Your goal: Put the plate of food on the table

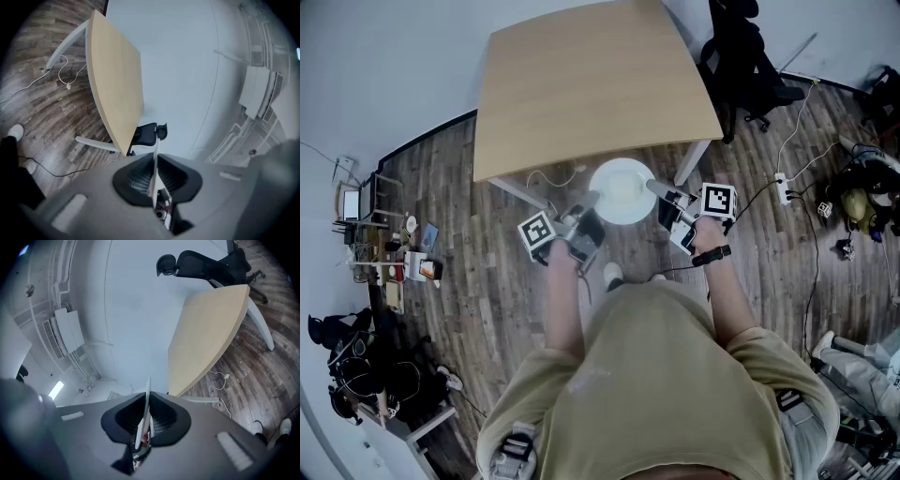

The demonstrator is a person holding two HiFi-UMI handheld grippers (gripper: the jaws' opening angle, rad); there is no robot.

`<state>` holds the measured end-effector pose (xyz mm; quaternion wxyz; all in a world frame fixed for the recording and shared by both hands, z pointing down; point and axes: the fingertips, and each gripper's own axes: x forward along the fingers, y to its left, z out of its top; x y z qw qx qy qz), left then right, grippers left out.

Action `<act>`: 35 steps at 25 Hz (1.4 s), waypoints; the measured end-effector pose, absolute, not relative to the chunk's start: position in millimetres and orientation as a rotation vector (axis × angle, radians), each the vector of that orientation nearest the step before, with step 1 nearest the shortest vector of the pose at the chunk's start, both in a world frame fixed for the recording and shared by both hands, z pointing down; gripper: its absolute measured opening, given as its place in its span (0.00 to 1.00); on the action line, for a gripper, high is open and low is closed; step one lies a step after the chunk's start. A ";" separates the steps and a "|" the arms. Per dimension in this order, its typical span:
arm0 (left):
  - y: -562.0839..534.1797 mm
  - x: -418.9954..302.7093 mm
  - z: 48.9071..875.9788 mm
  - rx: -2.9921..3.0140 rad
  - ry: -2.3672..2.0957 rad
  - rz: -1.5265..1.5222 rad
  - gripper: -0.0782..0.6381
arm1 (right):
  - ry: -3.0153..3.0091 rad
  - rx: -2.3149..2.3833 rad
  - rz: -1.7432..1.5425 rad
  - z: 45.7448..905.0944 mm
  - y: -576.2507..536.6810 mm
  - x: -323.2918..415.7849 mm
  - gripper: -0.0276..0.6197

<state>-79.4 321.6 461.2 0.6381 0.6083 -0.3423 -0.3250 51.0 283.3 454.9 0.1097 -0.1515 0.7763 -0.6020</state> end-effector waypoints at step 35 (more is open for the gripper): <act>198.5 -151.5 487.7 1.384 -0.896 -0.732 0.13 | 2.306 -0.547 -1.812 479.4 148.8 -22.8 0.08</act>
